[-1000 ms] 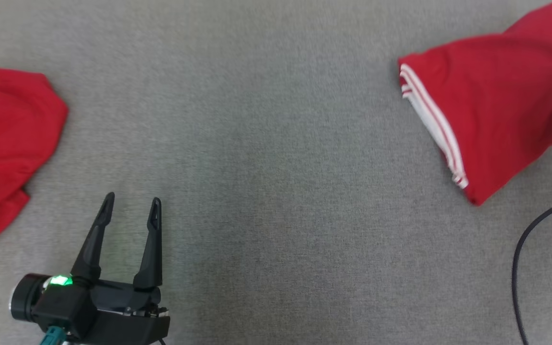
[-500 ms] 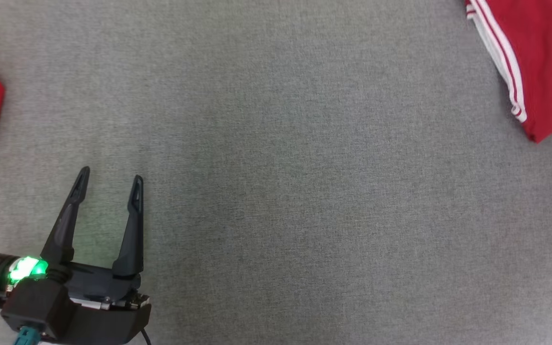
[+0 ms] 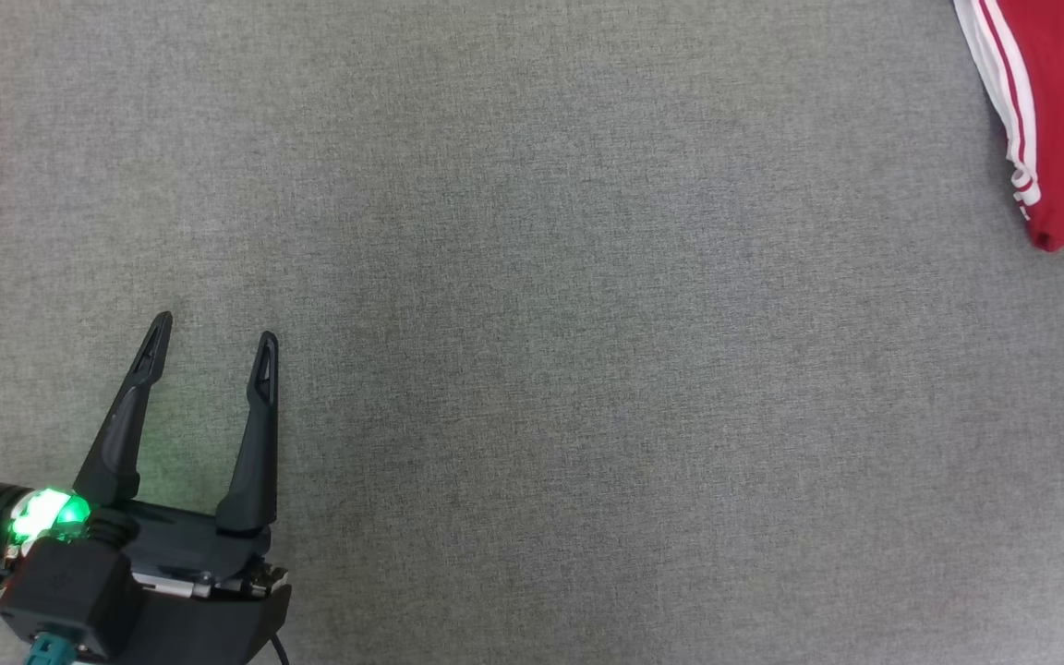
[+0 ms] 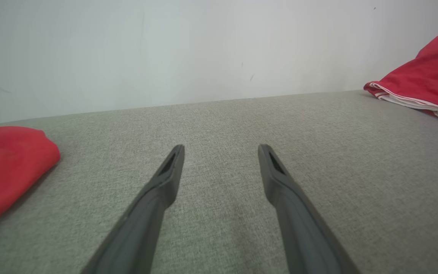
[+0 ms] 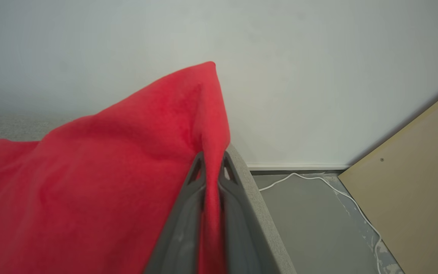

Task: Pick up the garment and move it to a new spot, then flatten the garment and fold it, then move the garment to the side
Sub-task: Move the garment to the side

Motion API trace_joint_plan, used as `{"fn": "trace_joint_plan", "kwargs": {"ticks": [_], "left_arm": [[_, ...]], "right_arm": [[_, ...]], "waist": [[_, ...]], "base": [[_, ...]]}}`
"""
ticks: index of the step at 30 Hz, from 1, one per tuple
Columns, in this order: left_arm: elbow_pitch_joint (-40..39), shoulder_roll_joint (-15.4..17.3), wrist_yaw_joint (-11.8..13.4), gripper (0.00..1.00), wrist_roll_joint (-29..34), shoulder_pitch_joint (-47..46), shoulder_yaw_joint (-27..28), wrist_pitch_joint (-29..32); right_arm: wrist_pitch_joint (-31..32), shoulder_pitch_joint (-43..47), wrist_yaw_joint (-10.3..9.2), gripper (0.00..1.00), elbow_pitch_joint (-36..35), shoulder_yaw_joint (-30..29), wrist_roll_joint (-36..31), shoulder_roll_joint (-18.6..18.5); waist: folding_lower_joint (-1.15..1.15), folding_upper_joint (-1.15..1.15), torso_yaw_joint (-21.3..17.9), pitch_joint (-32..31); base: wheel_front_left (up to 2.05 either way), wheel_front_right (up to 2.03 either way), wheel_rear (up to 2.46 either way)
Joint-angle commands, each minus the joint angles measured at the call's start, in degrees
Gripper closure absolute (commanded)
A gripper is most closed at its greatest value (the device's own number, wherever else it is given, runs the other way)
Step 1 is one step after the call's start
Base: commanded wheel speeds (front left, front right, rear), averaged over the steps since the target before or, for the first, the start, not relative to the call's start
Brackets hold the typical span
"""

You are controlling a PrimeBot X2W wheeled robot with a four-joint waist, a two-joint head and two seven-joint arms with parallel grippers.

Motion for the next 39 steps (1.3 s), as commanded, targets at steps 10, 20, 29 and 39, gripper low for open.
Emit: {"fn": "trace_joint_plan", "kwargs": {"ticks": [10,20,29,39], "left_arm": [[0.4,0.6,0.5,0.00,-0.4,0.1,0.0,0.0],[4.9,-1.5,1.3,0.00,-2.5,1.5,-0.4,-2.3],[8.8,-2.9,1.9,0.00,-4.7,3.3,0.0,-3.5],[10.8,-4.5,1.9,0.00,-5.6,6.1,1.0,-3.7]], "right_arm": [[-0.2,-1.3,-0.06,0.00,3.5,-3.6,-4.4,0.1],[-0.2,3.3,-0.06,0.00,-3.4,-11.3,-5.6,2.7],[-0.2,12.2,-0.06,0.00,-15.1,-16.1,-7.0,6.9],[-0.2,28.3,-0.06,0.00,-29.3,-18.5,-10.0,16.1]], "waist": [[0.00,-0.01,0.3,-0.2],[0.00,-0.01,1.5,-5.8],[0.00,-0.01,2.4,-11.8],[0.00,-0.01,4.3,-20.1]], "base": [[0.00,0.00,0.00],[0.00,0.00,0.00],[0.00,0.00,0.00],[0.00,0.00,0.00]]}}
